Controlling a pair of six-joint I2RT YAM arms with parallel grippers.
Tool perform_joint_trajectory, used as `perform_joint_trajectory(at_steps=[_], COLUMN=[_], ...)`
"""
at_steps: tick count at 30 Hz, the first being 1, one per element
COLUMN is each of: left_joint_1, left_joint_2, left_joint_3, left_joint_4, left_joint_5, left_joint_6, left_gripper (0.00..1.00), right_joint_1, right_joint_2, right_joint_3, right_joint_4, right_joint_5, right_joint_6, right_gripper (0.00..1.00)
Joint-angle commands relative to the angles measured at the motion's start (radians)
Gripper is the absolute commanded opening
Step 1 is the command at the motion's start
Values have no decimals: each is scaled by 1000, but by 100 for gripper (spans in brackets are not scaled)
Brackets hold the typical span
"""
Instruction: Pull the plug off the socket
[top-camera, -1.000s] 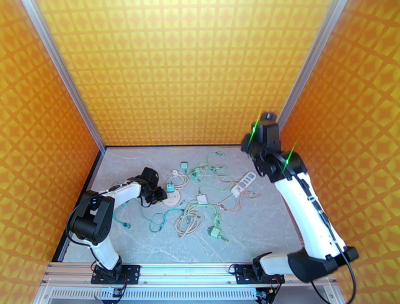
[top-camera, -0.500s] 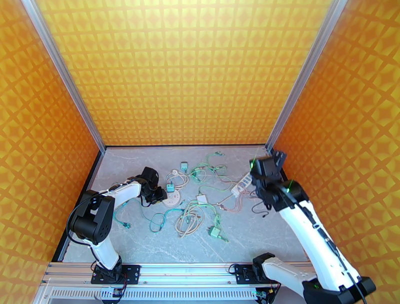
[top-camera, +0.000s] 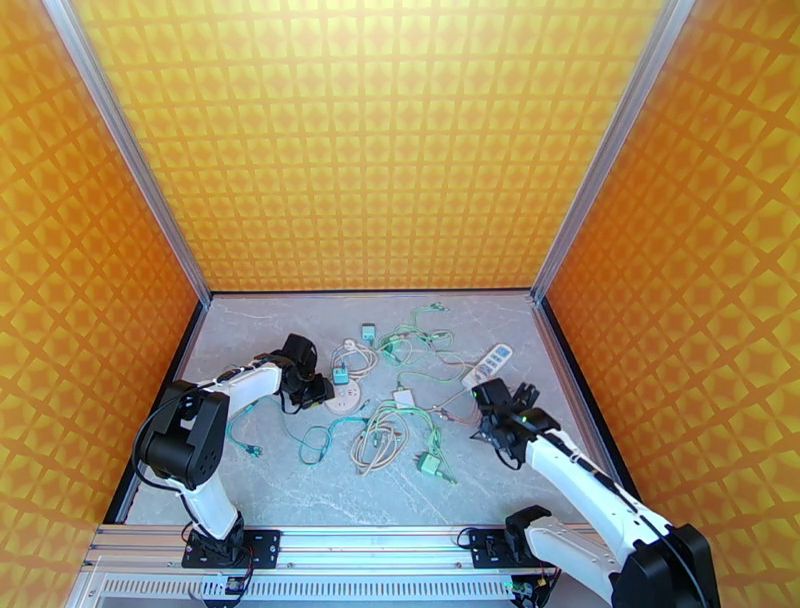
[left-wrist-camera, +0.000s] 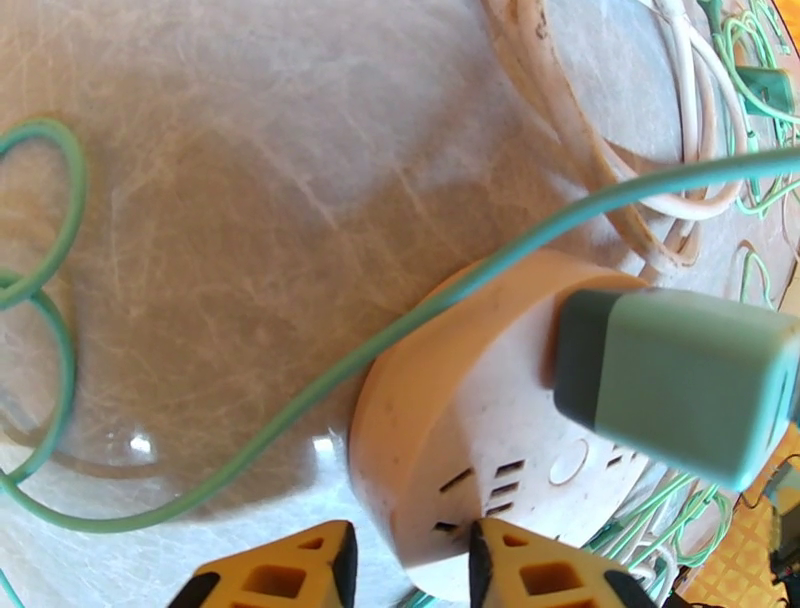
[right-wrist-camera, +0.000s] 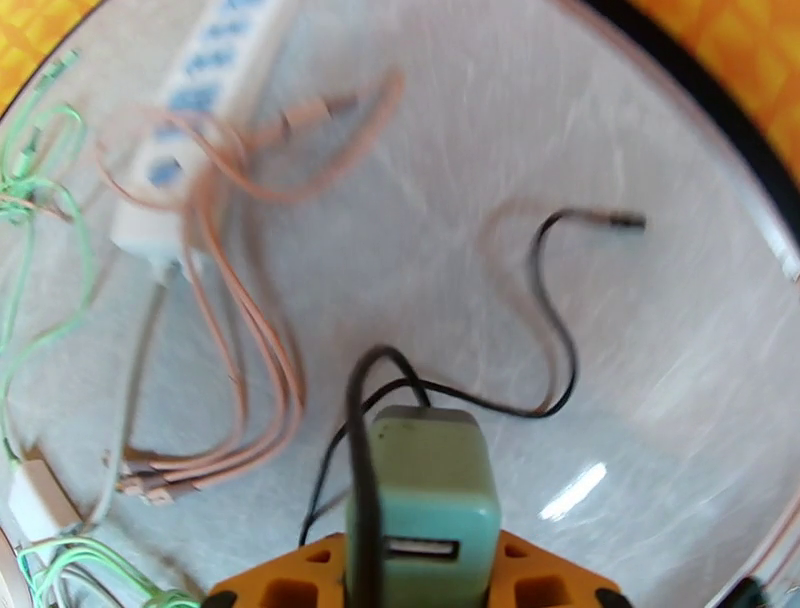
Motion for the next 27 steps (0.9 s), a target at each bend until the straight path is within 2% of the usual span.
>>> perform_joint_trajectory(at_steps=[1, 5, 8, 13, 19, 27], left_joint_1=[4, 4, 4, 3, 1, -30], left_joint_2=[-32, -80, -108, -137, -174, -165], left_joint_3=[-16, 2, 22, 59, 72, 105], left_joint_4=[-133, -160, -181, -209, -199, -142], left_joint_5=[-44, -44, -44, -48, -55, -57], left_joint_6=[36, 48, 64, 79, 106, 191], left_gripper=[38, 47, 50, 52, 53, 52], right_joint_1=[-5, -6, -7, -6, -3, 74], right_joint_2=[-5, 8, -4, -21, 47, 232], right_joint_3=[-33, -33, 7, 129, 312, 437], right_joint_4=[116, 104, 70, -22, -76, 140], right_joint_5=[-62, -96, -117, -113, -164, -340], right_joint_6=[46, 42, 34, -11, -119, -222], right_gripper=[39, 51, 64, 73, 72, 69])
